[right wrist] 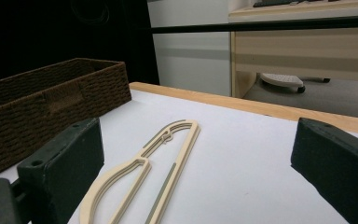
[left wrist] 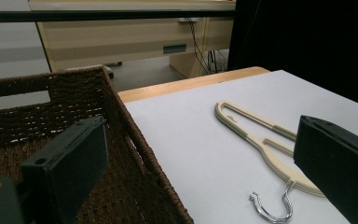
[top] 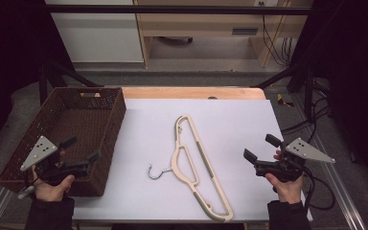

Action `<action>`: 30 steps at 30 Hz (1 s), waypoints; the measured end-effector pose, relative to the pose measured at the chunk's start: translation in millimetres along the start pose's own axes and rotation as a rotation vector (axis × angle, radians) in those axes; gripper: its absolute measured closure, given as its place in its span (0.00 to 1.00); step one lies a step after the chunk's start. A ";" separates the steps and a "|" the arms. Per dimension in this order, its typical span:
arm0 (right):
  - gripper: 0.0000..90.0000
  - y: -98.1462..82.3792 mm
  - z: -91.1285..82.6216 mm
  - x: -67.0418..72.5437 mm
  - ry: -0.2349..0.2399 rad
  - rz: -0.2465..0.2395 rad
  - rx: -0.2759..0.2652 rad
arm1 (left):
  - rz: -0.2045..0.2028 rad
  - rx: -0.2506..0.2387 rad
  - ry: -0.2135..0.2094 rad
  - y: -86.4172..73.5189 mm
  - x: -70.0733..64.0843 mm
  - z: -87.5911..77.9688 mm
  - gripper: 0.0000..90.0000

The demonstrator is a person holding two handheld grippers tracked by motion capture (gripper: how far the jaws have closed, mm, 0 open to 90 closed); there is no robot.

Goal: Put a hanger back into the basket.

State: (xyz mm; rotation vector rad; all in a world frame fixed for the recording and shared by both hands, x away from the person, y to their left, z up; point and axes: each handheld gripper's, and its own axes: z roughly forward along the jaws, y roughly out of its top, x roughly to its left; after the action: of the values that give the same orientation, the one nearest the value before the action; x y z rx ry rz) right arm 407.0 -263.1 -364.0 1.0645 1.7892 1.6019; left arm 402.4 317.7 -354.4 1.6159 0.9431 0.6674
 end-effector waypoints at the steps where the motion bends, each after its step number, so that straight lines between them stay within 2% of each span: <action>1: 0.03 0.4 -0.6 0.5 -0.002 0.003 0.003 | 0.002 -0.002 0.000 0.1 -0.6 0.2 0.03; 5: 0.03 1.5 -0.9 1.9 0.007 0.002 -0.001 | 0.012 -0.001 -0.010 0.8 -3.6 0.5 0.04; 8: 0.03 1.9 0.4 3.4 0.005 0.001 0.004 | 0.025 -0.005 -0.032 2.7 -9.9 2.9 0.06; 10: 0.03 1.6 2.6 5.4 0.010 -0.008 0.016 | 0.055 0.008 -0.059 4.6 -18.7 9.2 0.07; 12: 0.03 1.1 5.3 7.2 0.014 -0.012 0.019 | 0.062 0.015 -0.068 4.8 -22.7 12.5 0.07; 13: 0.03 0.8 6.5 8.6 0.020 -0.010 0.023 | 0.083 0.030 -0.085 5.0 -30.8 19.6 0.07; 14: 0.03 0.8 6.5 8.6 0.020 -0.010 0.023 | 0.083 0.030 -0.085 5.0 -30.8 19.6 0.08; 15: 0.03 0.4 9.1 11.3 0.028 -0.020 0.030 | 0.097 0.047 -0.107 4.7 -39.4 27.3 0.08; 16: 0.03 0.4 9.1 11.3 0.028 -0.020 0.030 | 0.097 0.047 -0.107 4.7 -39.4 27.3 0.08; 17: 0.03 0.5 11.0 14.2 0.034 -0.021 0.036 | 0.117 0.068 -0.128 3.7 -47.6 35.3 0.08; 19: 0.03 0.8 12.7 17.1 0.044 -0.022 0.043 | 0.136 0.090 -0.144 2.2 -54.6 42.4 0.08; 20: 0.03 0.9 13.5 18.0 0.056 -0.023 0.045 | 0.136 0.090 -0.144 2.2 -54.6 42.4 0.09; 24: 0.03 2.6 14.9 24.4 0.074 -0.033 0.048 | 0.156 0.139 -0.194 -2.5 -67.3 58.4 0.10; 26: 0.03 2.2 15.8 25.9 0.085 -0.039 0.049 | 0.165 0.152 -0.201 -4.3 -70.5 61.9 0.10; 30: 0.03 1.3 17.8 26.2 0.082 -0.033 0.054 | 0.187 0.195 -0.230 -9.2 -79.6 72.6 0.12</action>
State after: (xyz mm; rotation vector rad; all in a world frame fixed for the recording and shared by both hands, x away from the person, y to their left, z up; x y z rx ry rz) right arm 406.7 -231.4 -362.5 1.0017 1.9039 1.6073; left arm 417.8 213.1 -377.1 1.9252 0.7118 0.5134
